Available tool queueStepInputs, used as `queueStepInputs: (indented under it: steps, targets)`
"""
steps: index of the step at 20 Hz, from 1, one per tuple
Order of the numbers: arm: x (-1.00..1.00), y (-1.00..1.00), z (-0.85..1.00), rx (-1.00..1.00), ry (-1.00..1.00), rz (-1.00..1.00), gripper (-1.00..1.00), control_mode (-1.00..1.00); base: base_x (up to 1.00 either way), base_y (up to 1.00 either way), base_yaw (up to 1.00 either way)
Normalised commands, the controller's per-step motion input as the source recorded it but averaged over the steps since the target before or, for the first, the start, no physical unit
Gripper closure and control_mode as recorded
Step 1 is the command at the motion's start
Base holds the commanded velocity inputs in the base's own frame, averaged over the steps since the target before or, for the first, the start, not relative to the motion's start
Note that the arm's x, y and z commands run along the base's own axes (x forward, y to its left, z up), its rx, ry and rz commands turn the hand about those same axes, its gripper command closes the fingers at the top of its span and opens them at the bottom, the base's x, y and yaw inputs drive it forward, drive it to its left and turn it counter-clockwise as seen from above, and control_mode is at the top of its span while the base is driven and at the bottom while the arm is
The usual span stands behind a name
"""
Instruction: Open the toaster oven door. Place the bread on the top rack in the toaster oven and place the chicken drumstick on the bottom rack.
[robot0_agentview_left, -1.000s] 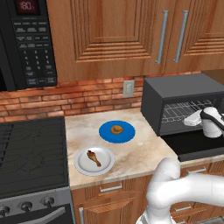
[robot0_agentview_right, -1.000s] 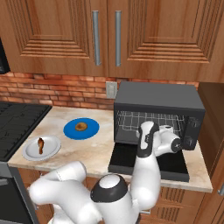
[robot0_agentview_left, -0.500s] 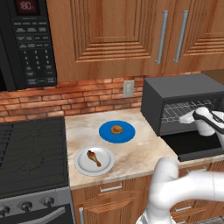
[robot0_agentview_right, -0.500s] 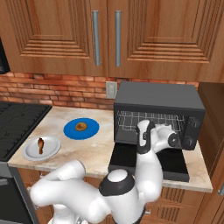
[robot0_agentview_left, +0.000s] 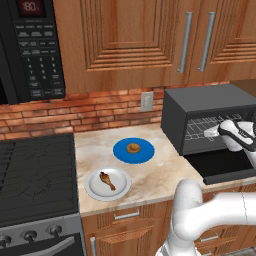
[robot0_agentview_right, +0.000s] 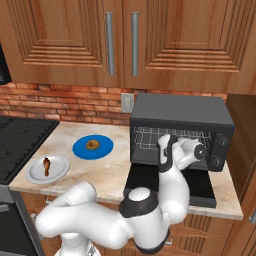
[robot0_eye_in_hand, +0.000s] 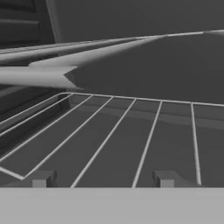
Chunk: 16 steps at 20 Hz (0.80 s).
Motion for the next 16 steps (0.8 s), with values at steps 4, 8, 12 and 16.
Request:
queueStepInputs:
  steps: [4,8,12,16]
  targets:
    - [0.12,-0.01,-0.21,0.00,0.02,0.00,-1.00,-1.00,0.00,0.00,0.00]
    - [0.00,0.00,-0.36,0.00,0.00,-0.01,-1.00,-1.00,0.00,0.00,0.00]
    - [0.00,0.00,-0.40,0.00,0.00,-0.02,-1.00,-1.00,0.00,0.00,0.00]
    - [0.00,0.02,-0.33,0.00,0.01,-0.05,-1.00,-1.00,0.00,0.00,0.00]
